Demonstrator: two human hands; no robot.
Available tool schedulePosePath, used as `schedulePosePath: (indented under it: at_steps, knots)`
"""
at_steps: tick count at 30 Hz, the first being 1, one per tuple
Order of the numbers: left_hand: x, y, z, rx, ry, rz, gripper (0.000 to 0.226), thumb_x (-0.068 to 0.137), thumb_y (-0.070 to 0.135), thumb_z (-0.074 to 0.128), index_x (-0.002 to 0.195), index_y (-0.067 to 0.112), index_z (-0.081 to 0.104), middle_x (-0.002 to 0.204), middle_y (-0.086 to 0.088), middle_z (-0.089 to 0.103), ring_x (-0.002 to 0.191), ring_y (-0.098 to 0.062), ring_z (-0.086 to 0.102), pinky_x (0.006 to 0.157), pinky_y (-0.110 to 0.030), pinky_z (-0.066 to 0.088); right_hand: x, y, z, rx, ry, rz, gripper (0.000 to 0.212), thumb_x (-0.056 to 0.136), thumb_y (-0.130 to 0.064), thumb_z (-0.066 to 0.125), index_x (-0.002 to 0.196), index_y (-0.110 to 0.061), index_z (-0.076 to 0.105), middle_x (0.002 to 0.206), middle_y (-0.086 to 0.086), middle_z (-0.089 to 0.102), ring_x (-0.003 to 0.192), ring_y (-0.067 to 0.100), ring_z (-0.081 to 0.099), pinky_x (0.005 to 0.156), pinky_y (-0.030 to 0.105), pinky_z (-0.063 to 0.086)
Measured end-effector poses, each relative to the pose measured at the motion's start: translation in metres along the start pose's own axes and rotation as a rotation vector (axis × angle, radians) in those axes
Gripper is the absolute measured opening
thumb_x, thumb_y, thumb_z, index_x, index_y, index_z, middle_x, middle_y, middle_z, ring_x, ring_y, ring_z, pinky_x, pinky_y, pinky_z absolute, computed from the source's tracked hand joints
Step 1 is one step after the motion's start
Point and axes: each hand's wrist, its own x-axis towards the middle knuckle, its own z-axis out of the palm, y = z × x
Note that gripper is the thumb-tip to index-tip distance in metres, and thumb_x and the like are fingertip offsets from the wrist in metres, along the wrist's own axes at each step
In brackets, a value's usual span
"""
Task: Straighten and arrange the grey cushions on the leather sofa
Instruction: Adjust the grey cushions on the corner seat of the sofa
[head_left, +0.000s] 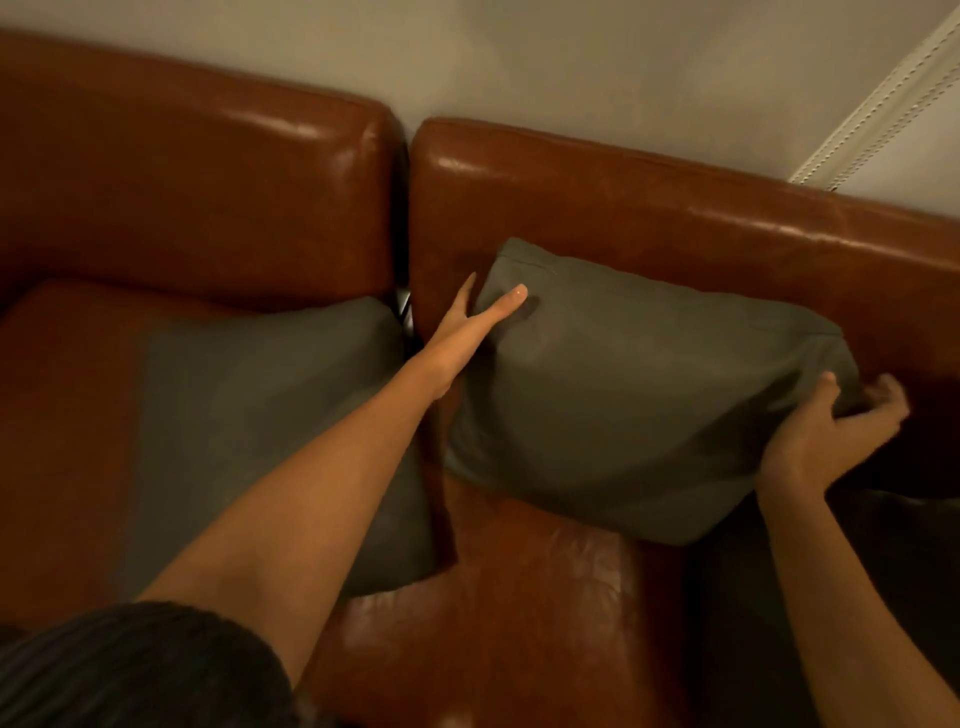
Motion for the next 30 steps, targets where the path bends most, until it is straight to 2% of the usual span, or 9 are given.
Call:
schedulePosePath:
  at_steps: [5, 7, 10, 14, 17, 20, 23, 26, 30]
  knots:
    - [-0.047, -0.019, -0.061, 0.314, 0.094, 0.158, 0.068, 0.088, 0.056, 0.057, 0.146, 0.027, 0.038, 0.150, 0.002, 0.039, 0.138, -0.013, 0.035, 0.104, -0.023, 0.027, -0.077, -0.027, 0.014, -0.135, -0.276, -0.688, 0.045, 0.093, -0.012, 0.054, 0.136, -0.004, 0.046, 0.146, 0.017, 0.040, 0.147, 0.024, 0.016, 0.121, 0.030, 0.004]
    - [-0.067, -0.037, -0.098, 0.634, 0.117, 0.232, 0.062, 0.088, 0.054, 0.059, 0.140, 0.022, 0.047, 0.144, 0.000, 0.045, 0.135, -0.015, 0.039, 0.108, -0.023, 0.027, -0.112, -0.027, 0.025, -0.093, -0.446, -0.788, 0.036, 0.093, -0.004, 0.055, 0.129, 0.000, 0.053, 0.136, 0.022, 0.049, 0.141, 0.033, 0.032, 0.121, 0.033, 0.013]
    - [-0.094, -0.066, -0.153, 0.824, 0.192, 0.287, 0.050, 0.092, 0.042, 0.060, 0.135, 0.017, 0.052, 0.137, -0.005, 0.050, 0.131, -0.021, 0.043, 0.108, -0.025, 0.026, -0.172, -0.014, 0.043, -0.065, -0.744, -0.802, 0.025, 0.090, 0.001, 0.055, 0.113, -0.002, 0.064, 0.108, 0.014, 0.064, 0.104, 0.030, 0.060, 0.099, 0.027, 0.041]
    - [-0.125, -0.111, -0.217, 0.789, 0.359, 0.223, 0.044, 0.092, 0.026, 0.064, 0.131, 0.010, 0.055, 0.132, -0.012, 0.052, 0.125, -0.029, 0.046, 0.106, -0.032, 0.033, -0.239, 0.040, 0.066, -0.214, -1.045, -0.586, 0.016, 0.092, -0.009, 0.059, 0.104, -0.017, 0.068, 0.097, -0.004, 0.063, 0.088, 0.019, 0.061, 0.087, 0.036, 0.050]
    - [-0.146, -0.153, -0.263, 0.794, 0.492, 0.098, 0.049, 0.090, 0.026, 0.067, 0.134, 0.010, 0.051, 0.136, -0.016, 0.048, 0.127, -0.035, 0.042, 0.107, -0.035, 0.030, -0.279, 0.086, 0.075, -0.365, -1.171, -0.203, 0.020, 0.093, -0.014, 0.064, 0.113, -0.016, 0.065, 0.110, 0.005, 0.063, 0.097, 0.015, 0.061, 0.094, 0.038, 0.050]
    - [-0.168, -0.189, -0.298, 0.773, 0.547, -0.098, 0.070, 0.090, 0.040, 0.064, 0.147, 0.014, 0.034, 0.153, -0.016, 0.026, 0.140, -0.036, 0.022, 0.113, -0.043, 0.021, -0.308, 0.113, 0.080, -0.428, -1.162, 0.149, 0.041, 0.093, -0.023, 0.065, 0.131, -0.012, 0.053, 0.130, 0.007, 0.056, 0.118, 0.022, 0.055, 0.096, 0.032, 0.045]
    - [-0.187, -0.215, -0.315, 0.512, 0.515, -0.257, 0.093, 0.082, 0.060, 0.064, 0.153, 0.020, 0.018, 0.156, -0.007, 0.022, 0.142, -0.032, 0.023, 0.112, -0.046, 0.025, -0.328, 0.124, 0.087, -0.416, -1.121, 0.440, 0.053, 0.095, -0.025, 0.061, 0.140, -0.006, 0.040, 0.137, 0.005, 0.050, 0.118, 0.022, 0.052, 0.091, 0.029, 0.041]
    - [-0.197, -0.227, -0.316, 0.033, 0.471, -0.264, 0.085, 0.085, 0.041, 0.068, 0.151, 0.021, 0.018, 0.151, -0.004, 0.034, 0.129, -0.025, 0.043, 0.100, -0.037, 0.041, -0.332, 0.136, 0.089, -0.474, -1.086, 0.523, 0.062, 0.095, -0.036, 0.060, 0.146, -0.007, 0.039, 0.139, 0.009, 0.051, 0.126, 0.029, 0.052, 0.096, 0.031, 0.043]
    - [-0.200, -0.221, -0.324, -0.006, 0.488, -0.262, 0.078, 0.085, 0.036, 0.070, 0.149, 0.020, 0.028, 0.145, -0.006, 0.043, 0.118, -0.026, 0.051, 0.093, -0.036, 0.046, -0.326, 0.129, 0.084, -0.454, -1.005, 0.505, 0.065, 0.088, -0.044, 0.067, 0.140, -0.009, 0.049, 0.136, 0.007, 0.055, 0.122, 0.026, 0.055, 0.104, 0.039, 0.044]
